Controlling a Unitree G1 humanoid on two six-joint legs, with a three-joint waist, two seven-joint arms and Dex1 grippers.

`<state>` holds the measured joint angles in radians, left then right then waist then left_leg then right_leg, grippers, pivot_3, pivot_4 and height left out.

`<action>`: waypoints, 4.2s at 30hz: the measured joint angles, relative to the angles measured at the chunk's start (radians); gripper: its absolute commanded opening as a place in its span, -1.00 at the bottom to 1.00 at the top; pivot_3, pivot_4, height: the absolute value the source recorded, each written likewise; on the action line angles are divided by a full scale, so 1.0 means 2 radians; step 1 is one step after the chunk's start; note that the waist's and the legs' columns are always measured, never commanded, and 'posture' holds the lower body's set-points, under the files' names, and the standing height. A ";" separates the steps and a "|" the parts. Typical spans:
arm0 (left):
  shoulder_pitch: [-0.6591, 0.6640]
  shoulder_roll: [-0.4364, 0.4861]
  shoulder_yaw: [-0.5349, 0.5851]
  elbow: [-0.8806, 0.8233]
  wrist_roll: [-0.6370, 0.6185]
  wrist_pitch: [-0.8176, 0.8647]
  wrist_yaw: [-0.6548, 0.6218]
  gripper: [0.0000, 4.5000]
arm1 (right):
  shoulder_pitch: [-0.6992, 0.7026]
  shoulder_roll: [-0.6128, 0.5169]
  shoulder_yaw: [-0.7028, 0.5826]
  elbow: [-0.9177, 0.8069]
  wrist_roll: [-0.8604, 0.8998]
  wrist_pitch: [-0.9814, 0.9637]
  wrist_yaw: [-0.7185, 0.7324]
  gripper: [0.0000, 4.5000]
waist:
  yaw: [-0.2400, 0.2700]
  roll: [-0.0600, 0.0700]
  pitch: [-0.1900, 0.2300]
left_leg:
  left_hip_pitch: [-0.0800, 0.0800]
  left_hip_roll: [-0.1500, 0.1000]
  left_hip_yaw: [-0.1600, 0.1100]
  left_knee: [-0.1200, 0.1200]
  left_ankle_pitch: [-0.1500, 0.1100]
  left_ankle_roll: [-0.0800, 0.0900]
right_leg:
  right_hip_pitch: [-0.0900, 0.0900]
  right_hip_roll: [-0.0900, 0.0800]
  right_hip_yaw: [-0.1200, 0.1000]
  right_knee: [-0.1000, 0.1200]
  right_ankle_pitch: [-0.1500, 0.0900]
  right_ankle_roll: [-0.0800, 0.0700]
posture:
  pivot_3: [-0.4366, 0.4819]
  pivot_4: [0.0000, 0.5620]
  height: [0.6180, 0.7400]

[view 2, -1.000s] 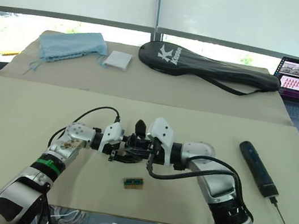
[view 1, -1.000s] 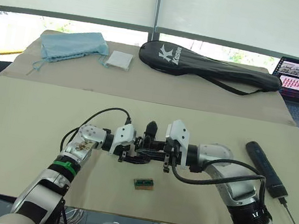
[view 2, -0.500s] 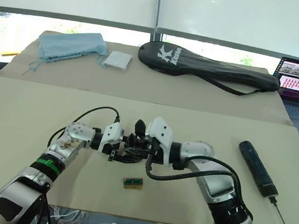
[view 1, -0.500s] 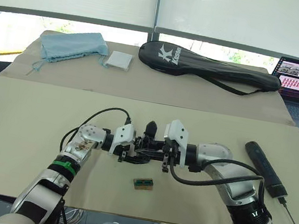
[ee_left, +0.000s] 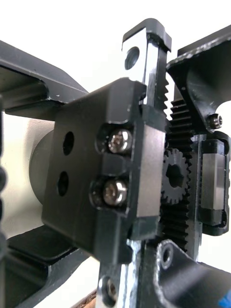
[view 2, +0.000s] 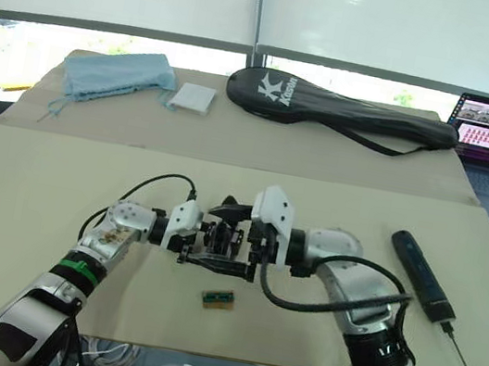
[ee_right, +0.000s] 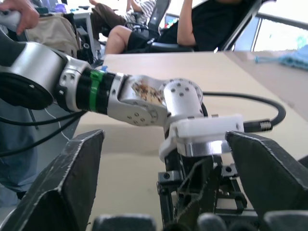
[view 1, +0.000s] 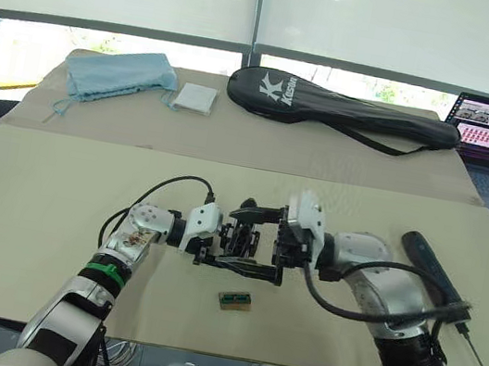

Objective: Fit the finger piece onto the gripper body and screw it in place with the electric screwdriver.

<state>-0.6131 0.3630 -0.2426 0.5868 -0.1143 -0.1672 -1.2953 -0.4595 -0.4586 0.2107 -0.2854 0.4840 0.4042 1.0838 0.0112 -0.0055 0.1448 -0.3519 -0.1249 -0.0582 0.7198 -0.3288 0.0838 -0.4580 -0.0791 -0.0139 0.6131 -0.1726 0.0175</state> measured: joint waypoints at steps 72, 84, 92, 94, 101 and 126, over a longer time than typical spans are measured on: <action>0.079 0.151 0.153 -0.428 -0.317 0.356 0.048 0.96 | 0.194 -0.380 -0.237 0.273 -0.015 0.109 -0.060 1.00 | 0.001 -0.001 0.005 | 0.009 0.003 0.004 -0.011 0.000 -0.004 | 0.006 0.000 0.008 -0.003 -0.002 -0.001 | -0.05 -0.47 1.00; 0.084 0.160 0.153 -0.429 -0.319 0.356 0.029 1.00 | 0.119 -0.352 -0.149 0.328 -0.064 0.122 -0.002 0.48 | -0.001 -0.001 0.005 | 0.007 0.003 0.004 -0.010 0.001 -0.003 | 0.001 0.001 0.008 -0.001 -0.001 -0.002 | -0.05 -0.47 1.00; 0.100 0.167 0.155 -0.429 -0.318 0.347 0.017 1.00 | 0.119 -0.331 -0.173 0.342 -0.073 0.101 -0.007 -0.13 | -0.003 -0.001 0.005 | 0.007 0.003 0.005 -0.010 0.001 -0.003 | 0.001 0.001 0.008 -0.001 -0.001 -0.003 | -0.05 -0.47 1.00; 0.107 0.168 0.158 -0.429 -0.317 0.338 0.011 1.00 | 0.125 -0.331 -0.178 0.337 -0.073 0.100 -0.009 -0.13 | -0.002 0.000 0.004 | 0.007 0.003 0.005 -0.010 0.001 -0.003 | 0.001 0.001 0.008 -0.001 -0.001 -0.003 | -0.05 -0.47 1.00; 0.160 0.201 0.182 -0.411 -0.294 0.276 -0.028 1.00 | 0.149 -0.335 -0.201 0.027 -0.005 0.290 -0.062 -0.13 | -0.004 0.004 0.004 | 0.005 0.004 0.004 -0.011 0.001 -0.005 | 0.000 0.001 0.007 -0.001 0.000 -0.004 | -0.05 -0.47 1.00; 0.196 0.207 0.190 -0.406 -0.273 0.238 -0.016 1.00 | 0.112 -0.272 -0.071 -0.091 -0.025 0.338 -0.157 0.99 | 0.002 0.002 0.005 | 0.003 0.003 0.003 -0.008 0.001 -0.004 | 0.000 0.001 0.002 -0.002 0.000 -0.003 | -0.05 -0.47 1.00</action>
<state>-0.2207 0.7764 0.1364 -0.2247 -0.6611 0.3086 -1.3263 -0.2356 -1.0024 0.0686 -0.4680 0.4349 1.0803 0.7696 0.0154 -0.0010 0.1545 -0.3467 -0.1188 -0.0526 0.7046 -0.3272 0.0760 -0.4589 -0.0779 -0.0100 0.6088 -0.1721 0.0111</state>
